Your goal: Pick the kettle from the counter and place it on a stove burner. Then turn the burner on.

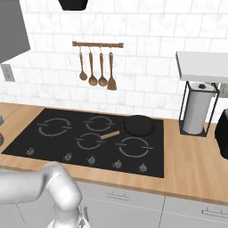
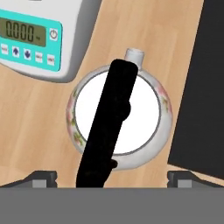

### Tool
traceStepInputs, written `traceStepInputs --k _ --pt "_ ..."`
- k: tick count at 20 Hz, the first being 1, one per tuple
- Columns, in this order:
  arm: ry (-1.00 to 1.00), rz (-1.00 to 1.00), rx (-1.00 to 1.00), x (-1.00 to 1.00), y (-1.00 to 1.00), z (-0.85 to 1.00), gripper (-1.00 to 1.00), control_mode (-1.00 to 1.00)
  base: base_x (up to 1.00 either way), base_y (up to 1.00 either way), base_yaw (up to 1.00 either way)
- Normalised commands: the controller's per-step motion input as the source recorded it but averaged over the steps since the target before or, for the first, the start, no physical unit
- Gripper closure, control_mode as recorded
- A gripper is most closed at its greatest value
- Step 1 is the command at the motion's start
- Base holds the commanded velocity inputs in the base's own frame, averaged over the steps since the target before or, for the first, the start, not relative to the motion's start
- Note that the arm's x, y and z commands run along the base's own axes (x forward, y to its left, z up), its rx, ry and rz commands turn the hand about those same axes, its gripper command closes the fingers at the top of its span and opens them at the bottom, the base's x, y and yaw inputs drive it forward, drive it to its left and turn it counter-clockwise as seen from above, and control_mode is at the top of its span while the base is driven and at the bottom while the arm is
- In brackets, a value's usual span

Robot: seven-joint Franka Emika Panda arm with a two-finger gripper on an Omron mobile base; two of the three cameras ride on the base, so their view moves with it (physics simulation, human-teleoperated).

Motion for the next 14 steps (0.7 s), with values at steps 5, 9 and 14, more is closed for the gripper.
traceStepInputs --k 5,9,14 --pt "0.0 -0.07 0.0 0.05 0.12 -0.11 -1.0 -1.0 0.0 0.0 0.0" --pt "0.0 -0.08 0.0 0.08 0.21 -0.08 -1.0 -1.0 0.0 0.0 0.0" --pt "0.0 -0.07 0.0 0.06 0.18 -0.05 -1.0 -1.0 0.0 0.0 0.0"
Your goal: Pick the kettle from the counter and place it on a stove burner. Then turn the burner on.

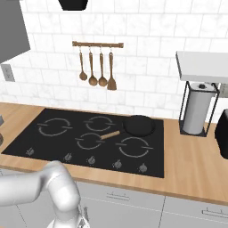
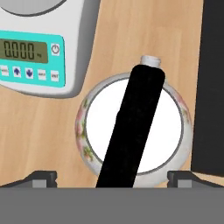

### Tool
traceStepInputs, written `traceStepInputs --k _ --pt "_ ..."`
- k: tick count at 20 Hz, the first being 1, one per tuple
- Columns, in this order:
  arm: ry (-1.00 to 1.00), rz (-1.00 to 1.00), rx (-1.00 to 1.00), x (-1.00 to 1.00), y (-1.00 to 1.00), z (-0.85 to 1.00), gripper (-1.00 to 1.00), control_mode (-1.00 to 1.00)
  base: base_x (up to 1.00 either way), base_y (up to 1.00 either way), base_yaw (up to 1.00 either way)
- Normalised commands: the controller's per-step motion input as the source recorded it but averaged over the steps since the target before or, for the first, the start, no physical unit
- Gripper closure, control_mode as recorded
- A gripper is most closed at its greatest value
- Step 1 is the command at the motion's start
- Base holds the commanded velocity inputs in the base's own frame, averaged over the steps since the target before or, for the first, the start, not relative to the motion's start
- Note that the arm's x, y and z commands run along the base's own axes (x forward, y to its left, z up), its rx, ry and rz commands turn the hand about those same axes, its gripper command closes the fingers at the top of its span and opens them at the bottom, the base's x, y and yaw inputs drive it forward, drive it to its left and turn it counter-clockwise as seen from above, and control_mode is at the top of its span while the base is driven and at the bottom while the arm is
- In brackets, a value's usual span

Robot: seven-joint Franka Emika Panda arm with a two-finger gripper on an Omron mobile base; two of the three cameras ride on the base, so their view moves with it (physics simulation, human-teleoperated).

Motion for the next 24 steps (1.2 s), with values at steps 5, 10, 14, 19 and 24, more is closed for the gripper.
traceStepInputs --k 5,10,14,19,24 --pt "0.0 -0.01 0.0 0.0 0.0 0.0 -1.0 -1.0 0.0 0.0 0.0" --pt "0.0 0.0 0.0 0.0 0.0 0.0 -1.0 -1.0 0.0 0.0 0.0" --pt "-0.05 0.0 0.0 0.0 0.0 -0.16 -1.0 -1.0 0.0 0.0 0.0" --pt "-0.1 -0.07 0.0 0.0 0.0 -0.17 -1.0 -1.0 0.0 0.0 0.0" --pt "-0.01 -0.09 0.0 0.0 0.0 0.0 -1.0 -1.0 0.0 0.0 0.0"
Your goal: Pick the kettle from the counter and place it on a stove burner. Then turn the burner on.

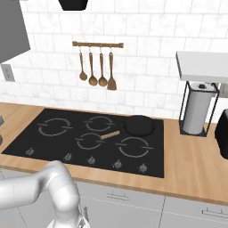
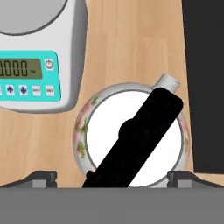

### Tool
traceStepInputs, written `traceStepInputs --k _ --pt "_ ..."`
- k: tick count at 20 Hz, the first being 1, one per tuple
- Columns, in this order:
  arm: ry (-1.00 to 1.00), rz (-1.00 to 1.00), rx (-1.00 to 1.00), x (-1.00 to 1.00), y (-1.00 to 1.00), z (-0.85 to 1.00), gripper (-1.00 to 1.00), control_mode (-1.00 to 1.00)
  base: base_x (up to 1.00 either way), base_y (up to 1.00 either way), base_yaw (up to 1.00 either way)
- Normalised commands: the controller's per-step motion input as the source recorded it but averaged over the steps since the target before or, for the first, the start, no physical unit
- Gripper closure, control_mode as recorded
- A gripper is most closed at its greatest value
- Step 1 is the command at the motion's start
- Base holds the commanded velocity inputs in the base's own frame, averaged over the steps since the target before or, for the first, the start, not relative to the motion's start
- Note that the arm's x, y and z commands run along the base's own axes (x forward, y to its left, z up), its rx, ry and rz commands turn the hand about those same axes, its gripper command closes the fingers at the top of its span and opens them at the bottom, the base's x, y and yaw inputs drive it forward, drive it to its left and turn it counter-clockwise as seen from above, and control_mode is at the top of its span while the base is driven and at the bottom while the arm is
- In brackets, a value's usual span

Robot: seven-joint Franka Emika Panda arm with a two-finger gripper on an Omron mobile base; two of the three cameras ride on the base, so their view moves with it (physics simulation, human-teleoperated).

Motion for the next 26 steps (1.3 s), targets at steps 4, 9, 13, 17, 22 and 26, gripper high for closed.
traceStepInputs --k 4,9,13,17,22,26 --pt "0.0 -0.04 0.0 0.0 0.0 0.0 1.0 -1.0 0.0 0.0 0.0" --pt "0.0 -0.03 0.0 0.0 0.0 0.0 1.0 -1.0 0.0 0.0 0.0" --pt "0.0 0.0 0.0 -0.06 -0.04 0.0 1.0 -1.0 0.0 0.0 0.0" --pt "-0.06 0.02 0.0 -0.19 -0.21 0.01 1.0 -1.0 0.0 0.0 0.0" --pt "-0.12 0.08 0.0 -0.4 -0.41 0.21 1.0 -1.0 0.0 0.0 0.0" --pt "-0.11 0.07 0.01 -0.3 -0.52 0.36 1.0 -1.0 0.0 0.0 0.0"
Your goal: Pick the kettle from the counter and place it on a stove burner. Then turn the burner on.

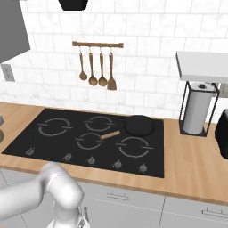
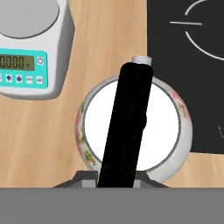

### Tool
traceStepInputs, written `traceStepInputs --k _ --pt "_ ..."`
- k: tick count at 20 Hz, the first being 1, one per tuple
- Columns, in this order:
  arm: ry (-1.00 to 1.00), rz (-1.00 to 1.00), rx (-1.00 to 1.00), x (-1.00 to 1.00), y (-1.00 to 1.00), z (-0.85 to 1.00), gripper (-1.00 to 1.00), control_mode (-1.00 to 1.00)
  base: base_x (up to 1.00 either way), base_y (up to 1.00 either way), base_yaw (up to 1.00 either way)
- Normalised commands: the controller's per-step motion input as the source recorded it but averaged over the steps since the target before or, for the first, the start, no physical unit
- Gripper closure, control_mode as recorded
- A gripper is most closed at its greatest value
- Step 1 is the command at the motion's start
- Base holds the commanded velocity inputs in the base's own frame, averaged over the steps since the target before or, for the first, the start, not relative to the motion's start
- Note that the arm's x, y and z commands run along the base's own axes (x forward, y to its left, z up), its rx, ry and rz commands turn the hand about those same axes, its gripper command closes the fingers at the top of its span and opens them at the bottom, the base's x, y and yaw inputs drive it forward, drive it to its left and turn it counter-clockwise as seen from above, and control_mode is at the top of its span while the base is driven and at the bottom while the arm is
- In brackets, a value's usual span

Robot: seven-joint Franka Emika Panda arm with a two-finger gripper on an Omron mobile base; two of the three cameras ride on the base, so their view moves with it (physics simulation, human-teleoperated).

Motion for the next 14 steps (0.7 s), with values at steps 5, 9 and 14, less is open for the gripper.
traceStepInputs --k 5,9,14 --pt "-0.03 0.02 0.01 0.0 -0.57 0.46 1.0 -1.0 0.0 0.0 0.0" --pt "0.0 0.0 0.0 0.22 -0.69 0.38 1.0 -1.0 0.0 0.0 0.0" --pt "0.0 0.0 0.01 0.33 -0.74 0.18 1.0 -1.0 0.0 0.0 0.0"
